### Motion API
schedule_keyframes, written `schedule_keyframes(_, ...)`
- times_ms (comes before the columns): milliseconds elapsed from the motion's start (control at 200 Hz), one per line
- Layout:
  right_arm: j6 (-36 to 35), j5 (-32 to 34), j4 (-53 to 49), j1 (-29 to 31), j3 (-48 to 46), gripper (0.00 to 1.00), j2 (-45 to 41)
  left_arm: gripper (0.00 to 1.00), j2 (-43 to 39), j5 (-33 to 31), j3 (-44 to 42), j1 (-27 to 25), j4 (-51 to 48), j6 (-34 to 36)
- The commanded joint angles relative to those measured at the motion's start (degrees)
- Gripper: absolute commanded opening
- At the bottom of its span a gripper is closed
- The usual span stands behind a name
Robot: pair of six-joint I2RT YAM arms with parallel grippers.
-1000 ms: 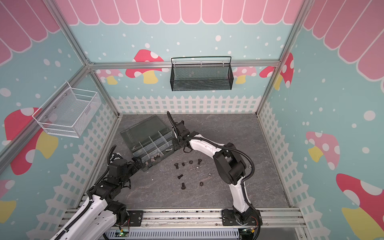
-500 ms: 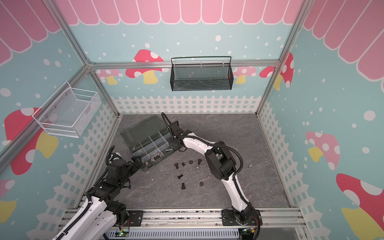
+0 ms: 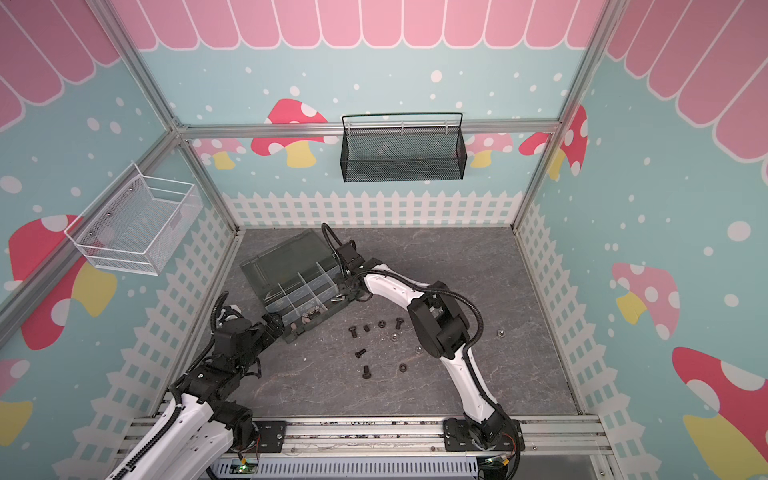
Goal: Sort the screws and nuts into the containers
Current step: 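Open the right gripper to drop the bolt into the compartment, then move the right gripper back over the scattered bolts and nuts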
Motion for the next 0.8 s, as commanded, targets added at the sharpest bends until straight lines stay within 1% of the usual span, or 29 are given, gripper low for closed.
schedule_keyframes(0,-0.1,2.6,-1.6,0.3,0.8,0.23,-3.7,1.00,-0.6,-0.3,-0.2,0.3,-0.5,-1.0)
schedule_keyframes(205,1.0,6.2,-1.3,-0.4,-5.4,0.26,-10.1,1.00,-0.7,-0.5,-0.2,0.3,-0.5,-1.2)
schedule_keyframes(445,4.4,8.5,0.0,-3.5,-19.4,0.27,-20.1,1.00,-0.7,-0.2,0.1,0.3,-0.4,-1.0)
schedule_keyframes(610,6.9,8.1,0.0,-7.2,-30.3,0.28,-28.5,1.00,-0.2,-0.1,0.7,0.3,-0.2,-0.8)
schedule_keyframes(795,8.1,5.7,-0.2,-12.4,-40.6,0.33,-37.1,1.00,1.6,0.9,0.9,0.3,1.4,-1.0)
